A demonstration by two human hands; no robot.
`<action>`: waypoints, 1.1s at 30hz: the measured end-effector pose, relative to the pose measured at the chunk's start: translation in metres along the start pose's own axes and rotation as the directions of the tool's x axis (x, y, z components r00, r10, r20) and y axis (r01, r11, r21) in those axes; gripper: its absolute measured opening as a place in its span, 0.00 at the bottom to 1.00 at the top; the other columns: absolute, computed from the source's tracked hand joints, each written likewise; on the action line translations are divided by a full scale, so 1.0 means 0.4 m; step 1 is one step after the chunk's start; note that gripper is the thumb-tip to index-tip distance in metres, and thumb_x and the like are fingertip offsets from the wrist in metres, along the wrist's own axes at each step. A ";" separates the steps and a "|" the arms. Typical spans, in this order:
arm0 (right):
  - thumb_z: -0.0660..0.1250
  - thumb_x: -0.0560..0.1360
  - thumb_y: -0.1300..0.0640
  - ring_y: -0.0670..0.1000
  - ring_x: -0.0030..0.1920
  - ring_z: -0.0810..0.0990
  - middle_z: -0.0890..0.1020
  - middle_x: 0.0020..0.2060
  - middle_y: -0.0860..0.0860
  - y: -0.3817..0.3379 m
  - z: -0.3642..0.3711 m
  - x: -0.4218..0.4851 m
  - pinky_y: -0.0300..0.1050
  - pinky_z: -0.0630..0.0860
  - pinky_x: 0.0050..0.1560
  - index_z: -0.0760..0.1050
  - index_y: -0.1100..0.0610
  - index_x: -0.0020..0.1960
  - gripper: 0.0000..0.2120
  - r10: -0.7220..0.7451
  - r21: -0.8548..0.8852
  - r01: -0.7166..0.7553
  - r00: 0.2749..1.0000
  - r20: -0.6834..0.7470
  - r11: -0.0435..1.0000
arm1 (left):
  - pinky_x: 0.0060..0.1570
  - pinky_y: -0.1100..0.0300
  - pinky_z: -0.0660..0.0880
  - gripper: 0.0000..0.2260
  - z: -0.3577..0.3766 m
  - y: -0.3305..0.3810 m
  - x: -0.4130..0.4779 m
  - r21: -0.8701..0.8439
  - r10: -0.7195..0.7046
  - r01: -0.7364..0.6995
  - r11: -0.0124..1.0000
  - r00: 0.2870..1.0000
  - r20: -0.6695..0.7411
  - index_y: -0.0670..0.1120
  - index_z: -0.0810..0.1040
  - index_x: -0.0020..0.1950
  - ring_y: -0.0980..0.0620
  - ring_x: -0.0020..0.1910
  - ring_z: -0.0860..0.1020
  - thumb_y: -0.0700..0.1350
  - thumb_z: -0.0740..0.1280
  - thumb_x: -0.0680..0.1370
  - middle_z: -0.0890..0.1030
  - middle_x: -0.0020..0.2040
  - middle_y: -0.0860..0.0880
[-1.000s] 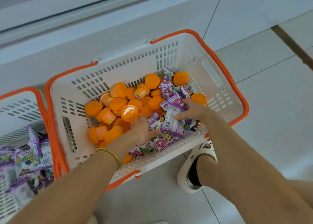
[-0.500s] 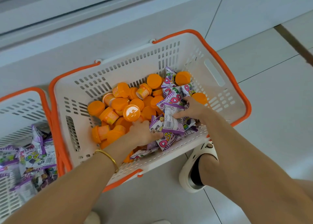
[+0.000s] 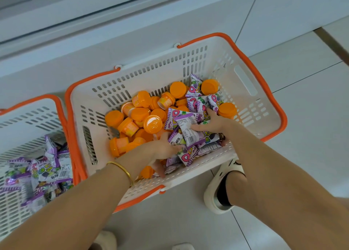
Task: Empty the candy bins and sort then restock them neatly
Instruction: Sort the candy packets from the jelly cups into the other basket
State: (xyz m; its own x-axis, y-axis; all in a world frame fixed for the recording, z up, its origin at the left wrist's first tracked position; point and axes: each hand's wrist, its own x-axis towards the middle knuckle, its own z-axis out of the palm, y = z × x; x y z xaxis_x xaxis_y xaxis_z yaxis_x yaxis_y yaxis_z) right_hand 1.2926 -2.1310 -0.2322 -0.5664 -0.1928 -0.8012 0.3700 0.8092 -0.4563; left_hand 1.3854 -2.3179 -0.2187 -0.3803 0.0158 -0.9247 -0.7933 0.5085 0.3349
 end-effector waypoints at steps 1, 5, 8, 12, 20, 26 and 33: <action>0.72 0.66 0.36 0.58 0.76 0.53 0.49 0.78 0.52 0.002 -0.003 -0.002 0.59 0.57 0.73 0.40 0.48 0.78 0.54 -0.006 -0.005 0.006 1.000 0.014 1.000 | 0.51 0.33 0.75 0.39 0.002 0.002 0.001 -0.098 -0.015 0.016 0.995 1.000 0.009 0.64 0.50 0.73 0.33 0.74 0.56 0.56 0.72 0.70 0.45 0.78 0.44; 0.73 0.68 0.42 0.58 0.75 0.56 0.53 0.77 0.52 0.015 -0.011 -0.002 0.58 0.59 0.72 0.48 0.48 0.78 0.48 -0.021 0.039 0.019 0.999 0.048 0.999 | 0.48 0.33 0.76 0.39 0.036 0.010 -0.013 -0.377 0.014 -0.020 0.926 1.000 -0.021 0.61 0.47 0.75 0.38 0.67 0.66 0.43 0.70 0.76 0.57 0.74 0.47; 0.74 0.68 0.44 0.57 0.75 0.56 0.54 0.77 0.51 0.014 -0.007 -0.010 0.57 0.59 0.72 0.51 0.48 0.77 0.47 -0.036 0.055 0.033 0.997 0.072 0.998 | 0.52 0.41 0.77 0.43 0.072 0.005 -0.006 -0.465 0.095 -0.156 0.871 0.984 -0.153 0.61 0.41 0.76 0.43 0.63 0.71 0.37 0.68 0.76 0.64 0.68 0.53; 0.73 0.66 0.38 0.56 0.74 0.58 0.56 0.76 0.51 0.007 0.004 -0.016 0.56 0.62 0.71 0.52 0.49 0.77 0.47 -0.062 0.043 0.059 0.996 0.067 0.997 | 0.52 0.38 0.77 0.47 0.069 0.029 -0.005 -0.529 0.074 -0.149 0.836 0.984 -0.161 0.66 0.39 0.74 0.36 0.65 0.71 0.34 0.68 0.74 0.64 0.67 0.51; 0.74 0.69 0.47 0.56 0.72 0.63 0.60 0.75 0.51 -0.002 0.029 -0.031 0.56 0.67 0.66 0.56 0.51 0.76 0.42 -0.070 0.223 0.055 0.996 0.062 0.973 | 0.47 0.39 0.76 0.40 0.015 0.077 0.010 -0.618 0.090 -0.058 0.784 0.996 0.021 0.65 0.43 0.75 0.37 0.69 0.66 0.56 0.69 0.75 0.55 0.77 0.50; 0.72 0.72 0.59 0.52 0.67 0.67 0.67 0.69 0.48 -0.020 0.023 -0.069 0.36 0.70 0.53 0.62 0.55 0.74 0.33 -0.159 0.344 0.137 0.987 0.037 0.929 | 0.53 0.42 0.76 0.24 0.005 0.084 0.013 -0.599 0.133 -0.054 0.799 0.987 0.089 0.58 0.60 0.73 0.44 0.55 0.79 0.55 0.62 0.79 0.77 0.63 0.46; 0.75 0.68 0.59 0.54 0.71 0.66 0.64 0.72 0.50 -0.114 -0.006 -0.168 0.49 0.74 0.61 0.64 0.52 0.73 0.36 -0.300 0.387 0.321 0.947 -0.116 0.864 | 0.55 0.44 0.76 0.21 -0.056 0.087 -0.085 -0.675 0.345 -0.240 0.697 0.938 0.022 0.55 0.64 0.73 0.42 0.61 0.76 0.51 0.62 0.80 0.72 0.69 0.45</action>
State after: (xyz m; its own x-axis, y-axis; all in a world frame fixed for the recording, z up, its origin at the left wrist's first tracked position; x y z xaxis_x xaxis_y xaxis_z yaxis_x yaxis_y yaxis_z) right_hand 1.3120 -2.1536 -0.1564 -0.7329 -0.3606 -0.5769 0.4227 0.4229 -0.8015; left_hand 1.3599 -2.3200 -0.1717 -0.6200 0.2093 -0.7562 -0.7828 -0.2304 0.5781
